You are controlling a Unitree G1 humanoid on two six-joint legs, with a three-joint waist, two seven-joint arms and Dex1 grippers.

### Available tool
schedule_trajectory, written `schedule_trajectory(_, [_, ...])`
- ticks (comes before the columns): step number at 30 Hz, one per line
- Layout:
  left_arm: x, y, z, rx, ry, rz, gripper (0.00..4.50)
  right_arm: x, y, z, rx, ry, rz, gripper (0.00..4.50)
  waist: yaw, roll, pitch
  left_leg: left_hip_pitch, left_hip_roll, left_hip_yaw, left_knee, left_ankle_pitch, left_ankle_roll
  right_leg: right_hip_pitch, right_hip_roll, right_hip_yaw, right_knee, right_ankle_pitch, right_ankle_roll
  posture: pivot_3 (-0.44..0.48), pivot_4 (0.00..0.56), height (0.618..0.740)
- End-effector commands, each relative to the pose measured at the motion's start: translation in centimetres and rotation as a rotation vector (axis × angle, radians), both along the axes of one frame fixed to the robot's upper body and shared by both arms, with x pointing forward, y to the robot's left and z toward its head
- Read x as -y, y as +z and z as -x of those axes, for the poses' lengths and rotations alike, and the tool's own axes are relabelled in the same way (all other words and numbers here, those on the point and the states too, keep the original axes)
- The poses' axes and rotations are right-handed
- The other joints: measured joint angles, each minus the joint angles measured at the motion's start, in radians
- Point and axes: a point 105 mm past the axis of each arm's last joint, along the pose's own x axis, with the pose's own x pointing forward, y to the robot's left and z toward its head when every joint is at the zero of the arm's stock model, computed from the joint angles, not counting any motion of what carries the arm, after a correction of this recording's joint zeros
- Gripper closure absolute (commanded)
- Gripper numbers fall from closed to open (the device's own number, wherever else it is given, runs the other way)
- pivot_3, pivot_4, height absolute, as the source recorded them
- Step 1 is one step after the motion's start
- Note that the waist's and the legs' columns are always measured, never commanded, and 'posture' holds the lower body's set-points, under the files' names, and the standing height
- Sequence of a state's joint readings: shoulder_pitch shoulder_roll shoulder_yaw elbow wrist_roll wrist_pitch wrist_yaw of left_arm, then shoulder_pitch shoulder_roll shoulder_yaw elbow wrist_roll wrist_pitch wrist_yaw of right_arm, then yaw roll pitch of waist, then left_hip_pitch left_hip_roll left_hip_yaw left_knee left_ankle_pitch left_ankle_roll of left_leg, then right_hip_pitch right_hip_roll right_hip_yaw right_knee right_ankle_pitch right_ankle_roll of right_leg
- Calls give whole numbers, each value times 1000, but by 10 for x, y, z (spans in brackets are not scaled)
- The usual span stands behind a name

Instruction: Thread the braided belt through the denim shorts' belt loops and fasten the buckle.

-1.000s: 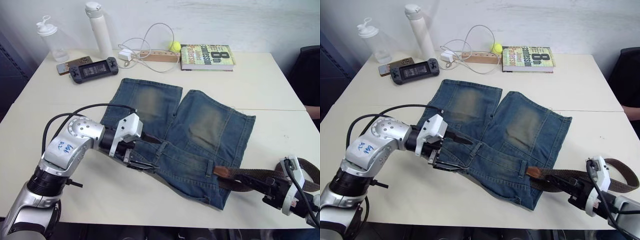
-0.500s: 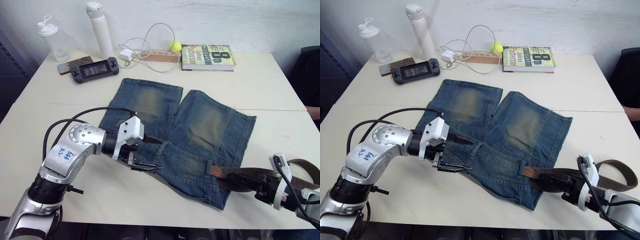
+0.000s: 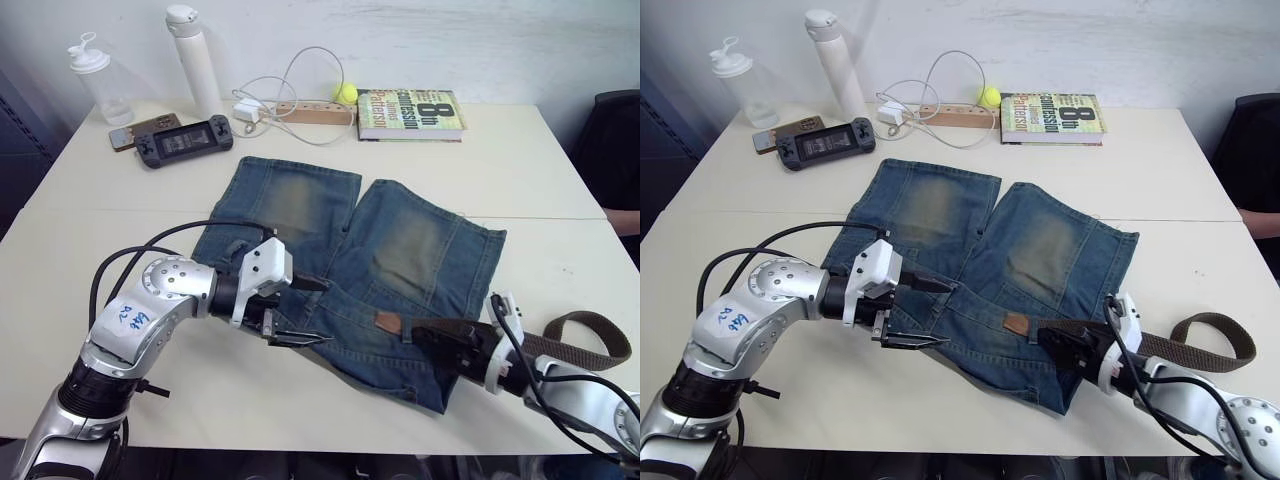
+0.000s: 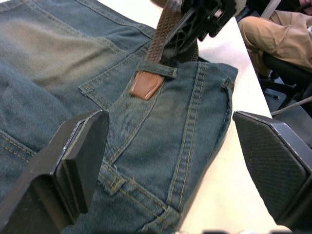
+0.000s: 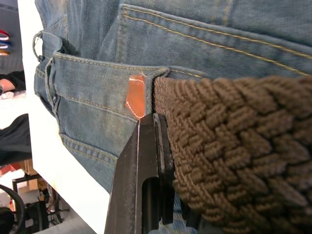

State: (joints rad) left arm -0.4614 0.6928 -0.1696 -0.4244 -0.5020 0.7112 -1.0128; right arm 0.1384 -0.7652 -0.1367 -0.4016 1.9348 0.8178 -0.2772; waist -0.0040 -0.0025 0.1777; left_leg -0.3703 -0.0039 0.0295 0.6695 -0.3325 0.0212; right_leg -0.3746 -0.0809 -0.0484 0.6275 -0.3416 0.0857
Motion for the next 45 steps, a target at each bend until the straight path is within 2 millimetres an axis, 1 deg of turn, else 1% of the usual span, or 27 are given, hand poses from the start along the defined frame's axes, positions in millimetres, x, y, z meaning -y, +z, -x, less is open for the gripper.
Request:
schedule_trajectory(1, [9,9,6,33,-43,20,69,-16,0,4,8,27,-10,4500,1,0,0,0,0,0,0,0,0,0,0,0,0,0,0,0,150,735])
schedule_trajectory(2, [10,9,6,32,-47,20,69,-17,-1,4,5,20,-14,4500,1,0,0,0,0,0,0,0,0,0,0,0,0,0,0,0,150,735])
schedule_trajectory(4, [11,8,5,32,-53,17,0,-15,0,4,8,-1,-27,3624,1,0,0,0,0,0,0,0,0,0,0,0,0,0,0,0,150,735])
schedule_trajectory(6, [12,7,4,30,-60,14,0,-11,3,6,20,-12,-29,2979,2,0,0,0,0,0,0,0,0,0,0,0,0,0,0,0,150,735])
schedule_trajectory(7, [13,7,4,31,-64,12,0,-8,5,8,29,-13,-28,2425,3,0,0,0,0,0,0,0,0,0,0,0,0,0,0,0,150,735])
schedule_trajectory(9, [14,6,2,31,-72,7,0,-2,9,12,40,-21,-18,1569,5,0,0,0,0,0,0,0,0,0,0,0,0,0,0,0,150,735])
schedule_trajectory(10, [14,6,1,33,-77,6,0,2,10,15,39,-30,-2,1009,6,0,0,-1,0,0,-1,0,1,1,0,0,0,0,0,0,150,735])
schedule_trajectory(11, [15,6,0,35,-81,7,0,5,10,18,41,-36,8,655,9,0,0,0,0,0,-1,0,1,1,0,0,0,0,0,0,150,735])
schedule_trajectory(12, [16,7,-1,37,-86,8,0,9,11,22,36,-53,0,200,12,0,0,-1,0,-1,-1,0,1,1,-1,-1,0,0,0,0,150,735])
schedule_trajectory(13, [18,7,-2,39,-92,8,0,12,10,25,30,-71,-7,90,19,0,0,-1,0,-1,-1,-1,1,1,-1,-1,0,0,0,0,150,735])
schedule_trajectory(16, [21,7,-3,41,-110,10,0,21,9,33,20,-138,-28,90,28,-1,-1,-2,0,-1,-1,-1,1,1,0,-1,0,0,0,0,150,735])
schedule_trajectory(19, [23,6,-4,42,-126,10,0,27,8,35,26,-208,-61,90,24,-1,-1,-2,0,-1,-1,-1,2,1,0,-1,0,0,0,0,150,735])
schedule_trajectory(24, [27,7,-4,46,-155,8,0,35,13,35,64,-377,-197,90,23,0,-1,-1,0,-1,-1,-1,1,1,0,-1,-1,0,0,0,150,735])
schedule_trajectory(31, [27,7,-5,50,-172,4,0,43,10,40,78,-459,-228,90,16,0,-1,-1,0,-1,-1,-1,1,1,-1,0,-1,0,0,0,150,735])
schedule_trajectory(33, [27,7,-5,50,-172,2,0,45,11,41,81,-464,-223,594,15,0,-1,-1,0,-1,-1,-1,1,1,-1,0,-1,0,0,0,150,735])
schedule_trajectory(34, [26,6,-6,52,-172,0,0,46,11,41,84,-467,-225,714,14,0,-1,0,0,-1,-1,-1,1,1,-1,0,-1,0,0,0,150,735])
schedule_trajectory(35, [26,6,-6,53,-172,-1,0,46,12,42,87,-467,-227,1058,13,0,-1,0,0,-1,-1,-1,1,1,-1,0,-1,0,0,0,150,735])
schedule_trajectory(36, [26,6,-6,54,-173,-1,0,46,13,42,90,-462,-229,1576,12,0,-1,0,0,-1,-1,-1,1,0,-1,0,-1,0,0,0,150,735])
schedule_trajectory(38, [26,6,-6,55,-173,-1,0,43,14,42,92,-444,-232,2252,8,0,-1,0,0,-1,-1,-1,1,1,-1,0,-1,0,0,0,150,735])
schedule_trajectory(39, [26,6,-6,56,-174,-2,0,41,14,41,96,-432,-233,2660,6,0,-1,0,0,-1,-1,-1,1,1,-1,0,-1,0,0,0,150,735])
schedule_trajectory(40, [26,6,-6,56,-173,-1,0,37,15,40,99,-416,-237,2930,4,0,-1,0,0,-1,-1,-1,1,0,-1,0,-1,0,0,0,150,735])
schedule_trajectory(41, [26,6,-6,57,-172,-1,0,32,16,39,97,-402,-239,3505,2,0,-1,0,0,-1,-1,-1,1,1,-1,0,-1,0,0,0,150,735])
schedule_trajectory(43, [25,6,-6,61,-167,-4,0,19,15,37,79,-359,-253,4434,0,0,-1,0,0,-1,-1,-1,1,0,-1,0,-1,0,0,0,150,735])
schedule_trajectory(45, [24,6,-7,64,-163,-7,0,9,15,35,70,-316,-252,4434,0,0,-1,0,0,-1,-1,0,0,0,-1,1,0,0,-1,0,150,735])
